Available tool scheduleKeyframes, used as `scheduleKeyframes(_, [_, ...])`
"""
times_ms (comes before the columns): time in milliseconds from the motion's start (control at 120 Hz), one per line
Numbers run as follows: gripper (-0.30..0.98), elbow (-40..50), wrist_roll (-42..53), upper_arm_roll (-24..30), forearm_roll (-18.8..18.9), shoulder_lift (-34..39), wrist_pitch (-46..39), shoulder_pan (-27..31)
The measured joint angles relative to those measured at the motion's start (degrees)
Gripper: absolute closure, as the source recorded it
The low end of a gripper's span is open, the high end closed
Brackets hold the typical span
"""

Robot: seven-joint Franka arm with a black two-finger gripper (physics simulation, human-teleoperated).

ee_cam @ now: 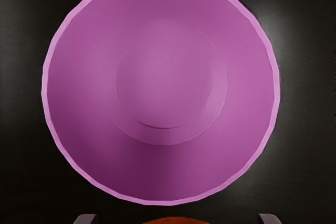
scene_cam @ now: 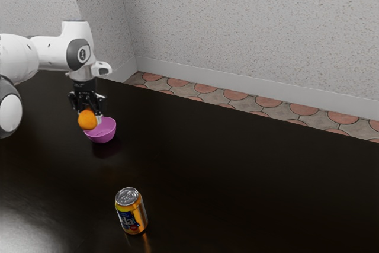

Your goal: Place the pear in the bowl.

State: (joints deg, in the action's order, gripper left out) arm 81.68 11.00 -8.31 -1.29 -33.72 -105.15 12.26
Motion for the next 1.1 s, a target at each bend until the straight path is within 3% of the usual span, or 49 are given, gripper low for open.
scheduleKeyframes(217, [0.41,-8.9,1.6,1.5,0.6,-6.5,0.3,0.2])
scheduleKeyframes(433, [0.41,-10.2,3.0,1.8,0.7,-9.0,0.4,1.0])
scheduleKeyframes(608, [0.20,-10.2,4.2,1.8,0.4,-9.1,0.4,1.0])
scheduleKeyframes(767, [0.10,-10.2,5.2,1.8,0.2,-8.6,0.6,1.0])
scheduleKeyframes(900, [0.05,-8.5,5.9,1.8,0.2,-2.1,1.5,-1.3])
scheduleKeyframes(1100, [0.02,3.9,6.8,1.6,0.4,17.0,3.5,-11.9])
